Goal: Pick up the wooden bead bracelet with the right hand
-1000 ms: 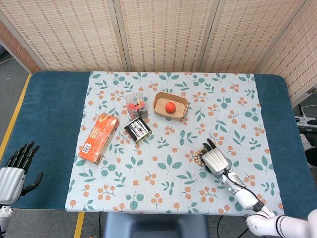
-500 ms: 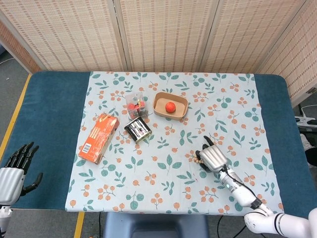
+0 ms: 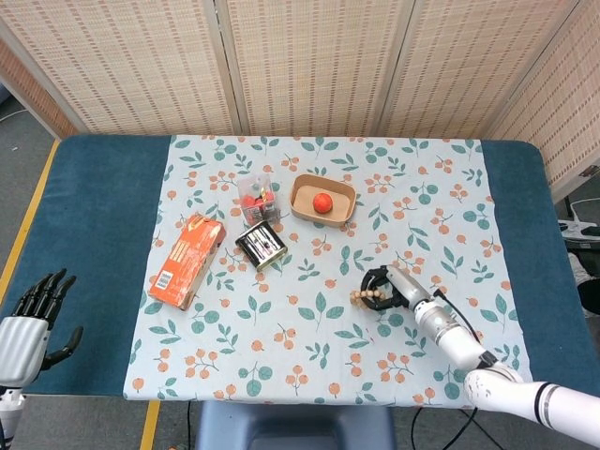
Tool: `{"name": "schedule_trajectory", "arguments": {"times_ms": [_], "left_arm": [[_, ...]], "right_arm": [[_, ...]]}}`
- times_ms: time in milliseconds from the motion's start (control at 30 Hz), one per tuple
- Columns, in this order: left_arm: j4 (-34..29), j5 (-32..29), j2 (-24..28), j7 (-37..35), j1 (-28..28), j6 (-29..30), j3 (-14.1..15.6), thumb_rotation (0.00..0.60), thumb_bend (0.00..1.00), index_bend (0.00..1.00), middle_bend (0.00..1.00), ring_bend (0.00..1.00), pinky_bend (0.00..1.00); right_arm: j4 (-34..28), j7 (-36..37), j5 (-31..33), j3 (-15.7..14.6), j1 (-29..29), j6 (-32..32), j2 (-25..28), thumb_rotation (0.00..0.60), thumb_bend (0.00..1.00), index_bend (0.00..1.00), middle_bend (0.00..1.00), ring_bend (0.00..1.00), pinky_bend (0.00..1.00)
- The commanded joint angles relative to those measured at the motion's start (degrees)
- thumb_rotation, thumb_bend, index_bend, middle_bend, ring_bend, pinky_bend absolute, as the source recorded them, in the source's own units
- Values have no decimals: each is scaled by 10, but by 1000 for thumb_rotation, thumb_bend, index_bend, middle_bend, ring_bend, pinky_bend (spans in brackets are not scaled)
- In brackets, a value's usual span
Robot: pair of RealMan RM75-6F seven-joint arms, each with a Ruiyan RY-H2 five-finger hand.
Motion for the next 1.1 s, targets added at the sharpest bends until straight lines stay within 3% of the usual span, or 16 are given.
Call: {"name": "schedule_trajectory", "arguments": {"times_ms": [33, 133, 200, 267, 467, 633, 733, 1100], "left_arm": [[0, 0, 0, 0, 0, 0, 0, 600, 412, 0, 0, 0, 157], [0, -1, 0, -1, -1, -1, 0, 600, 412, 0, 0, 0, 157], [0, 0, 0, -2, -1, -2, 1, 600, 411, 0, 0, 0, 157], [0, 0, 0, -2, -1, -2, 1, 600, 411, 0, 0, 0, 157], [2, 0, -1, -4, -1, -2, 1, 600, 412, 0, 0, 0, 157], [2, 1, -1, -3, 0, -1, 1, 600, 412, 0, 0, 0, 157], [1, 0, -1, -3, -1, -2, 1, 600, 412, 0, 0, 0, 157], [2, -3, 0, -8, -2, -6, 0, 600, 410, 0, 0, 0, 157]], "right_arm": [[-35, 124, 47, 82, -6, -102, 46, 600, 755, 894, 735, 353, 0], [-46, 193, 61, 120, -26, -153, 51, 600, 756, 842, 735, 353, 0], [-51, 267, 100, 171, -51, -239, 54, 600, 756, 799, 735, 353, 0], [-35, 296, 131, 221, -82, -313, 44, 593, 756, 757, 735, 353, 0], [19, 220, 171, 318, -160, -426, -20, 525, 755, 649, 728, 349, 0], [35, 128, 184, 356, -201, -462, -60, 397, 710, 512, 652, 308, 0], [42, 69, 178, 367, -218, -462, -78, 355, 654, 445, 608, 284, 0], [15, -89, 123, 376, -270, -399, -109, 333, 587, 425, 596, 277, 0]]}}
